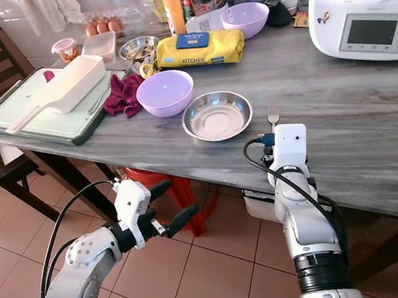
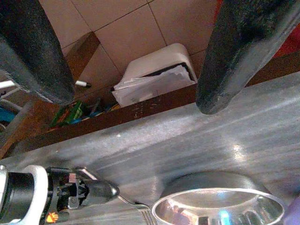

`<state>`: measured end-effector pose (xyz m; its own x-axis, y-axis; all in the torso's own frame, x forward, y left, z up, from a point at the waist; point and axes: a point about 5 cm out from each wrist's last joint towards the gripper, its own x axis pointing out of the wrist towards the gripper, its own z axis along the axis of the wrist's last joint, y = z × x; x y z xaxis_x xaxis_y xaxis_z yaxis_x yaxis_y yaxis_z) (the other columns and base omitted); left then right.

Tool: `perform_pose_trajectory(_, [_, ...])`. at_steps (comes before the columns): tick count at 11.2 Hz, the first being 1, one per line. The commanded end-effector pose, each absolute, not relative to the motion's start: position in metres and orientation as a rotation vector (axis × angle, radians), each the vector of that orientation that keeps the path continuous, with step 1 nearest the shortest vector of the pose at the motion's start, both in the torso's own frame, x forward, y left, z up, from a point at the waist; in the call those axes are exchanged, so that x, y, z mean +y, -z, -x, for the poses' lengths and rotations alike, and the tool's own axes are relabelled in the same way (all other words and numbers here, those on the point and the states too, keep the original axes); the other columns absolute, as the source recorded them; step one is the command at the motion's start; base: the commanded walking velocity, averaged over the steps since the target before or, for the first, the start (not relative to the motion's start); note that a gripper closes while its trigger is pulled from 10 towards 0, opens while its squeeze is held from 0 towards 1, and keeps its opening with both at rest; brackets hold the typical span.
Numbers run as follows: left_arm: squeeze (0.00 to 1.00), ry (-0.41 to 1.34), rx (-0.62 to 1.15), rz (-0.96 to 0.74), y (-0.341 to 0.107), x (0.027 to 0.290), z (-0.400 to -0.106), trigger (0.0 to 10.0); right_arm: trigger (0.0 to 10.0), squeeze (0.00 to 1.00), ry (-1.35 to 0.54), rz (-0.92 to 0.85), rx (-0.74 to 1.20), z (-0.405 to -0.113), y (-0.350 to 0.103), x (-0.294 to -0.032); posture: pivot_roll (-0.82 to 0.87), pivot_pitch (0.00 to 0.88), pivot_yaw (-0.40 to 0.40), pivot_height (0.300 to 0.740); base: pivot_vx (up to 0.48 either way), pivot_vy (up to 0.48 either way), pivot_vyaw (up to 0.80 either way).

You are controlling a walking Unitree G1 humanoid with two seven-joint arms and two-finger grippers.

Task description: Setting the table

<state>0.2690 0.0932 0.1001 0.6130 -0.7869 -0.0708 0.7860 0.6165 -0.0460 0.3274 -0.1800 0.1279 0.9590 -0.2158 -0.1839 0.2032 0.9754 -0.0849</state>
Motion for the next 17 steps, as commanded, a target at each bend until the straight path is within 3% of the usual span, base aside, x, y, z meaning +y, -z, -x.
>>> perform_pose_trajectory(1, [0.00, 0.897, 0.103, -0.008, -0.097, 0.097, -0.270, 10.0, 10.0, 0.00, 0.190, 0.065, 0.205, -0.327, -0.121, -0.174, -0.08, 0.110, 0.130, 0.740, 0.000, 0.000, 0.00])
perform_pose_trajectory(4, [0.00, 0.884, 0.099, -0.011, -0.098, 0.099, -0.271, 10.0, 10.0, 0.00, 0.128, 0.041, 0.010, -0.330, -0.149, -0.160, -0.08, 0.110, 0.128, 0.740, 0.000, 0.000, 0.00])
perform_pose_trajectory(6, [0.00, 0.881, 0.095, -0.009, -0.098, 0.099, -0.271, 10.0, 10.0, 0.00, 0.163, 0.058, -0.074, -0.326, -0.162, -0.169, -0.08, 0.112, 0.127, 0.740, 0.000, 0.000, 0.00])
perform_pose_trajectory(9, [0.00, 0.882, 0.097, -0.003, -0.098, 0.098, -0.270, 10.0, 10.0, 0.00, 0.301, 0.162, 0.075, -0.298, -0.141, -0.202, -0.10, 0.117, 0.124, 0.740, 0.000, 0.000, 0.00])
perform_pose_trajectory(11, [0.00, 0.887, 0.098, -0.001, -0.097, 0.097, -0.270, 10.0, 10.0, 0.00, 0.300, 0.163, 0.134, -0.291, -0.131, -0.205, -0.10, 0.121, 0.128, 0.740, 0.000, 0.000, 0.00])
perform_pose_trajectory(17, [0.00, 0.887, 0.099, -0.002, -0.098, 0.097, -0.269, 10.0, 10.0, 0.00, 0.201, 0.102, 0.223, -0.313, -0.125, -0.196, -0.08, 0.123, 0.126, 0.740, 0.000, 0.000, 0.00])
